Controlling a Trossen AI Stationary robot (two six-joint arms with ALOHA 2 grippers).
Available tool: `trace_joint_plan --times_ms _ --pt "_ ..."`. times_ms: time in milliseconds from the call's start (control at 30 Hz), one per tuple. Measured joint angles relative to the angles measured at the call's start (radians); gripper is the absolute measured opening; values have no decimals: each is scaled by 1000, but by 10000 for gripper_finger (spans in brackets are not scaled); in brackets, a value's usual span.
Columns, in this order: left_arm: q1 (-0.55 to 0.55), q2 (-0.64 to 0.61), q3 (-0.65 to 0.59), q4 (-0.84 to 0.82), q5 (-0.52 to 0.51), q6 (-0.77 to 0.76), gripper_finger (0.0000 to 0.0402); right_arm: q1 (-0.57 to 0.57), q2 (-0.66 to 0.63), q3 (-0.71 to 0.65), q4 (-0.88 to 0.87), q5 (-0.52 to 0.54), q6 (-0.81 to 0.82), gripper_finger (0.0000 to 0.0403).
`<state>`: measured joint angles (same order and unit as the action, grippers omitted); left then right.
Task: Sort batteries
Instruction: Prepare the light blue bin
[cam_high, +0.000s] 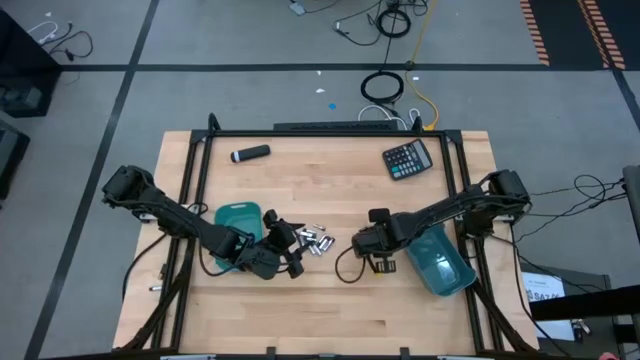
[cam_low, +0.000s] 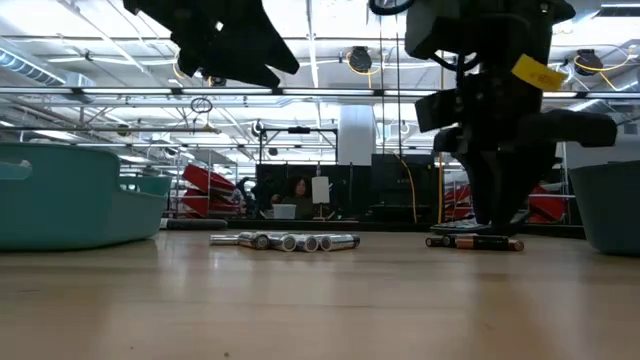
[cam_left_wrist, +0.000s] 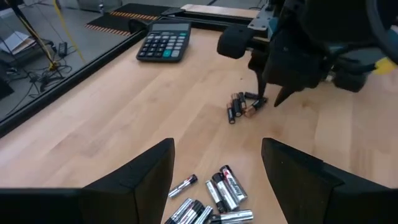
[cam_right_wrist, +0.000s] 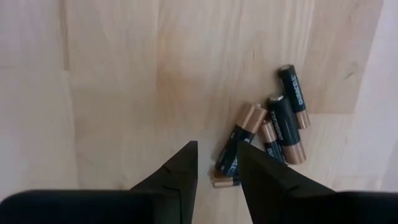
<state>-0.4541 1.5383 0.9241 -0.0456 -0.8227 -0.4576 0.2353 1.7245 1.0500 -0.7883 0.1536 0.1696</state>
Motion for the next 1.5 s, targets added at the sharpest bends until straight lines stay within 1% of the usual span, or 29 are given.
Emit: trace_joint_plan --times_ms 500,733,967,1067,1133,1200,1233,1400,1500 --pt "0 0 0 -35 7 -7 253 -59 74 -1 5 -28 -6 100" --pt "0 0 1 -65 11 -8 253 -61 69 -1 11 -26 -29 100" --pt "0 0 1 -71 13 -7 253 -62 127 5 18 -41 -60 100" --pt "0 0 4 -73 38 -1 253 -60 147 7 7 -44 -62 87" --pt "0 0 13 -70 64 22 253 -56 148 7 4 -44 -35 63" --pt "0 0 18 -68 91 54 253 -56 135 6 3 -46 -20 30" --pt "0 0 18 -68 94 68 253 -52 128 7 3 -46 -11 23" --pt "9 0 19 -68 93 98 253 -39 62 20 -17 -61 23 23" --pt "16 0 19 -68 101 72 253 -34 -29 53 -105 -64 59 23"
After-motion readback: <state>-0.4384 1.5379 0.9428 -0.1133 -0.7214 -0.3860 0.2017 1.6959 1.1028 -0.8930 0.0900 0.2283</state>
